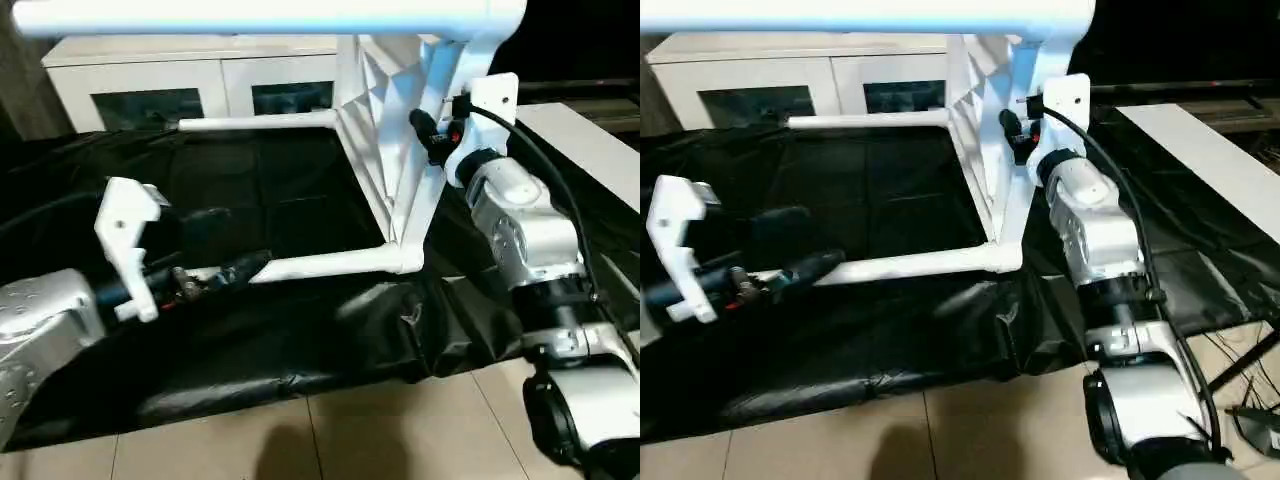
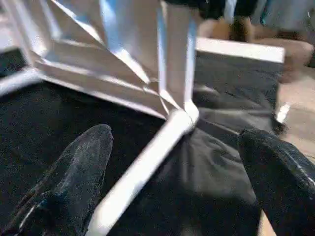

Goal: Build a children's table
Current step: Flip table

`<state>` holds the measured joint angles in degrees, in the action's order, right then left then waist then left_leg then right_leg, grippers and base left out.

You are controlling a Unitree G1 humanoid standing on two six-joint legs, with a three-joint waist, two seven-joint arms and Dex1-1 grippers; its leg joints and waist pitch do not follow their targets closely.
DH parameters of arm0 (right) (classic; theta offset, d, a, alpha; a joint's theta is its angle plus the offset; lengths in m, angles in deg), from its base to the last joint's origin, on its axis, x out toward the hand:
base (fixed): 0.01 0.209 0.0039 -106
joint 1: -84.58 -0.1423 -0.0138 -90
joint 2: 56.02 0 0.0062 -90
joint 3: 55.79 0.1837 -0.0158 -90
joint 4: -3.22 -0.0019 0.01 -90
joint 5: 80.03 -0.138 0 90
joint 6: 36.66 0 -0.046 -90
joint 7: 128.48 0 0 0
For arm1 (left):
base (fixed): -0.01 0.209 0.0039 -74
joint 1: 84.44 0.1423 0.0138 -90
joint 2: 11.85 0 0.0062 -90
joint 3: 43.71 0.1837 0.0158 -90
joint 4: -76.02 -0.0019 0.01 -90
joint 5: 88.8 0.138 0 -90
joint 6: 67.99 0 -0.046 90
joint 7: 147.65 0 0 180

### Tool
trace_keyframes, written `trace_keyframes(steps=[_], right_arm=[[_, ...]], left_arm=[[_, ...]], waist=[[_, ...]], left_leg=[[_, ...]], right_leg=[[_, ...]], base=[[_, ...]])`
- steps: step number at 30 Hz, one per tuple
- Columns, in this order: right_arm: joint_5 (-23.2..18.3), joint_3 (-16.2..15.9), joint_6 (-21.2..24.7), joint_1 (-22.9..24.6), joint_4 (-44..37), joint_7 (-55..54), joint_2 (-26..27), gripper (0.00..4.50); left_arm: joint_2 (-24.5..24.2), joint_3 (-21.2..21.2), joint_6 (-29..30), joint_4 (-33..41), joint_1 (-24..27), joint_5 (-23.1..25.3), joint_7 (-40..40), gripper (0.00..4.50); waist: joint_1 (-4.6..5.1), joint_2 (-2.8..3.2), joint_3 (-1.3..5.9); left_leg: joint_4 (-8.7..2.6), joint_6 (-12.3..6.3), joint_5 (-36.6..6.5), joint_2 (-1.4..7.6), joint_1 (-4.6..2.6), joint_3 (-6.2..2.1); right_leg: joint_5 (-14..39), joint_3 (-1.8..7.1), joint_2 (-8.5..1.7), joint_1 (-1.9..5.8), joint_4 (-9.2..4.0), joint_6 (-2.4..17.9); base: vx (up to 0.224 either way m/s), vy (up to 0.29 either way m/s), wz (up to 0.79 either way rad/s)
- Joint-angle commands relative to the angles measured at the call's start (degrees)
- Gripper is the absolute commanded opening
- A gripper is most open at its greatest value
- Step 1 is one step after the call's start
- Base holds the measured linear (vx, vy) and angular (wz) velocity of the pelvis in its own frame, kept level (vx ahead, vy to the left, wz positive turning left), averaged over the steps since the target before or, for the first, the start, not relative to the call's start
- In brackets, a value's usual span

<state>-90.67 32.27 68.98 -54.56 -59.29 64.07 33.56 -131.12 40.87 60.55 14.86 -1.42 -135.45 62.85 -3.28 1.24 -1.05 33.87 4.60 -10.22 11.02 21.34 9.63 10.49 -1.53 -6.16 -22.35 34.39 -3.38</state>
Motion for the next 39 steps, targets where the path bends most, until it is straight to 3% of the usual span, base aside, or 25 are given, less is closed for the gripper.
trace_keyframes(steps=[1, 4, 5, 7, 9, 11, 14, 15, 16, 17, 19, 20, 21, 25, 27, 32, 39], right_arm=[[2.07, -3.76, 3.11, 1.98, 4.08, 2.78, 0.14, 1.90], [3.27, -3.97, 1.93, 1.15, 5.54, 3.32, -0.40, 1.90], [3.42, -3.91, 1.55, 1.18, 5.55, 3.33, -0.42, 2.24], [3.52, -3.50, 0.96, 1.42, 5.36, 2.67, -0.23, 2.24], [3.13, -2.69, 0.91, 1.64, 5.16, 2.69, 0.20, 2.61], [2.24, -1.12, -1.34, 3.48, 2.76, 1.69, 1.39, 2.74], [1.54, 0.12, -5.80, 7.00, -0.13, 0.43, 2.84, 3.01], [1.47, 0.70, -8.42, 8.88, -1.06, -0.31, 3.45, 3.08], [1.62, 0.99, -10.03, 9.81, -1.39, -0.76, 3.72, 3.14], [1.55, 1.55, -12.87, 11.27, -2.11, -1.07, 4.12, 3.34], [1.50, 1.98, -15.30, 12.40, -2.82, -0.98, 4.39, 3.45], [1.03, 2.74, -18.85, 14.57, -4.99, -0.52, 4.84, 3.50], [1.03, 2.74, -18.85, 14.57, -4.99, -0.52, 4.84, 3.55], [2.09, 1.39, -18.90, 18.98, -7.23, 2.09, 4.09, 3.94], [2.98, 0.16, -18.74, 21.13, -7.52, 2.92, 3.51, 4.15], [4.23, -0.14, -18.60, 21.43, -6.01, 1.48, 4.38, 4.46], [6.43, -1.13, -19.49, 17.18, -2.74, 0.53, 6.19, 4.46]], left_arm=[[-0.47, 0.67, 0.95, 0.55, -0.45, -0.10, 0.46, 4.50], [-0.20, 0.77, 1.13, 0.35, -2.06, 1.05, 0.25, 4.50], [-0.33, 0.93, 0.97, 0.33, -2.40, 1.57, 0.25, 4.50], [-0.45, 1.25, 0.47, 0.28, -3.06, 2.71, 0.03, 4.50], [-0.49, 1.36, 0.69, 0.38, -3.37, 3.35, -0.35, 4.50], [-1.02, 3.21, -2.40, 0.22, -3.64, 8.22, 0.20, 4.50], [-0.06, 6.32, -6.48, -0.67, -3.87, 12.83, 0.81, 4.50], [0.73, 8.41, -8.68, -1.62, -3.94, 15.65, 0.64, 4.50], [1.16, 9.49, -9.74, -2.19, -4.00, 17.11, 0.55, 4.50], [1.91, 11.11, -11.38, -3.32, -4.19, 19.23, 0.29, 4.50], [2.52, 12.35, -12.26, -4.33, -4.45, 21.12, -0.41, 4.50], [3.87, 14.09, -14.52, -6.11, -4.75, 24.21, -1.88, 4.50], [3.87, 14.09, -14.52, -6.11, -4.75, 24.21, -1.88, 4.50], [5.69, 16.23, -19.90, -8.91, -4.20, 30.69, -4.07, 4.50], [6.68, 15.84, -21.26, -9.18, -4.41, 31.25, -4.33, 4.50], [7.24, 15.03, -23.92, -8.77, -4.46, 31.97, -2.47, 4.50], [7.51, 15.72, -24.95, -9.01, -2.95, 33.43, -0.88, 4.50]], waist=[[0.29, 1.00, 1.87], [0.63, 1.00, 1.94], [0.68, 0.96, 1.92], [0.70, 0.93, 1.94], [0.67, 0.93, 1.94], [0.65, 1.05, 1.93], [0.36, 0.77, 2.79], [0.21, 1.25, 2.78], [0.15, 1.06, 2.66], [0.02, 1.07, 2.95], [-0.14, 1.17, 3.07], [-0.18, 1.34, 3.10], [-0.22, 1.24, 2.98], [-0.13, 1.09, 2.64], [-0.10, 1.06, 2.44], [0.04, 1.05, 2.17], [0.22, 1.23, 2.34]], left_leg=[[-5.27, 6.03, -26.98, 0.28, -0.77, -0.22], [-5.17, 5.97, -26.11, 0.30, -0.78, -0.23], [-5.14, 5.92, -26.00, 0.29, -0.77, -0.20], [-5.03, 5.84, -25.39, 0.27, -0.80, -0.15], [-4.95, 5.74, -25.23, 0.22, -0.82, -0.07], [-4.98, 5.60, -25.45, 0.28, -0.88, -0.07], [-4.47, 4.78, -18.16, 0.38, -0.45, 0.11], [-4.25, 4.16, -14.67, 0.36, -0.22, 0.24], [-4.22, 3.77, -14.03, 0.42, -0.20, 0.35], [-3.81, 3.25, -11.05, 0.24, -0.15, 0.51], [-3.52, 2.62, -8.43, 0.15, -0.07, 0.60], [-3.45, 2.35, -7.64, 0.11, -0.01, 0.60], [-3.35, 1.98, -7.38, 0.13, 0.06, 0.70], [-3.71, 1.75, -10.98, 0.27, 0.03, 0.58], [-4.02, 2.26, -14.77, 0.42, -0.07, 0.47], [-4.27, 2.40, -18.42, 0.44, -0.06, 0.31], [-4.20, 2.36, -17.60, 0.51, -0.12, 0.23]], right_leg=[[18.83, 0.47, 0.23, 0.40, -3.97, 7.67], [17.93, 0.64, 0.29, 0.38, -3.88, 8.40], [17.95, 0.78, 0.35, 0.40, -3.86, 8.56], [17.63, 1.03, 0.55, 0.33, -3.85, 8.57], [17.79, 1.09, 0.59, 0.29, -3.84, 8.60], [17.95, 1.13, 0.60, 0.20, -4.01, 8.69], [9.20, 1.13, 0.57, 0.73, -3.12, 10.01], [5.33, 1.12, 0.58, 0.79, -2.81, 10.63], [4.68, 1.07, 0.63, 0.71, -3.00, 10.65], [1.59, 1.08, 0.64, 1.10, -2.40, 11.41], [-1.21, 1.11, 0.66, 1.23, -2.10, 11.83], [-2.09, 1.10, 0.67, 1.29, -2.09, 11.93], [-2.65, 1.14, 0.69, 1.29, -2.12, 11.71], [2.66, 1.16, 0.65, 1.33, -2.59, 11.16], [7.79, 1.25, 0.53, 1.07, -2.95, 10.77], [13.19, 1.33, 0.42, 0.61, -3.33, 10.02], [11.03, 1.28, 0.50, 0.43, -2.96, 10.96]], base=[[0.000, 0.000, 0.00], [0.000, 0.000, 0.00], [0.000, 0.000, 0.00], [0.000, 0.000, 0.00], [0.000, 0.000, 0.00], [0.000, 0.000, 0.00], [0.000, 0.000, 0.00], [0.000, 0.000, 0.00], [0.000, 0.000, 0.00], [0.000, 0.000, 0.00], [0.000, 0.000, 0.00], [0.000, 0.000, 0.00], [0.000, 0.000, 0.00], [0.000, 0.000, 0.00], [0.000, 0.000, 0.00], [0.000, 0.000, 0.00], [0.000, 0.000, 0.00]])
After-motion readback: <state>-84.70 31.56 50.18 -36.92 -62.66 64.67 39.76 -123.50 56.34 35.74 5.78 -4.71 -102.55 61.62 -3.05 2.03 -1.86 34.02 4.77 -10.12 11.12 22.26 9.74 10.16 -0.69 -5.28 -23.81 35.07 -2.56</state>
